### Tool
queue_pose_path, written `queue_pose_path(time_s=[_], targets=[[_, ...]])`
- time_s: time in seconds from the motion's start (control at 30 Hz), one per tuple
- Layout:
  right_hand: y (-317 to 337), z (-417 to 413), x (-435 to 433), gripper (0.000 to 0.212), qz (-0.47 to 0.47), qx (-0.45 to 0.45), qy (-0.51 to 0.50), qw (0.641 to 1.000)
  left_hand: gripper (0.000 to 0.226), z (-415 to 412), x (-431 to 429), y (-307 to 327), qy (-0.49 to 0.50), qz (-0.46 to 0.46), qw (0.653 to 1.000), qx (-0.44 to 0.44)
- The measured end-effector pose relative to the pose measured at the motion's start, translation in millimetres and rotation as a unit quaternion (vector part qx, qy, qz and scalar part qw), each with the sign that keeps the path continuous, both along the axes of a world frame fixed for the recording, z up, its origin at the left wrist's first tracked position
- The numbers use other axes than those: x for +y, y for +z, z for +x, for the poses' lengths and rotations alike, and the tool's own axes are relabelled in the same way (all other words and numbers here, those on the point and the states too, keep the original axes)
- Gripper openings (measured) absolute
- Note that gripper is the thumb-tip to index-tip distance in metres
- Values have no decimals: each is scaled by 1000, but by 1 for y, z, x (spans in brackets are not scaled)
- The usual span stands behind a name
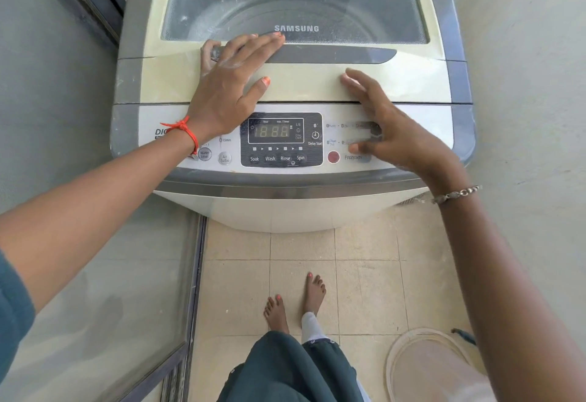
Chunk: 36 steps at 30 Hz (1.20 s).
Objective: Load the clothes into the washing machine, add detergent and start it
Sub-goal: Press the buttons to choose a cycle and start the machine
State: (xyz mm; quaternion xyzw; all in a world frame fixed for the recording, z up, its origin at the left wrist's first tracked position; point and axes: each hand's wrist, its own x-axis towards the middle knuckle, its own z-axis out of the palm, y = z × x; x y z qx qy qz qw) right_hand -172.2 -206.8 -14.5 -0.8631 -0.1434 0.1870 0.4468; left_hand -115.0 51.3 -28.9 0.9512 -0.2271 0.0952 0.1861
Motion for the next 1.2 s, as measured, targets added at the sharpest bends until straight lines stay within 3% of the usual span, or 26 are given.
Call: queue_pose_path(time_s=[0.63,0.9,1.2], targets=[[-15,-9,-56,76,134,56,-41,989,54,0,0,-2,0,-3,1000,-6],[-20,-16,-46,76,231,56,-128,963,54,0,-1,-3,5,6,1000,-10],[-22,-19,-35,85,184,-5,-175,967,56,-1,-1,-2,8,28,999,-14]])
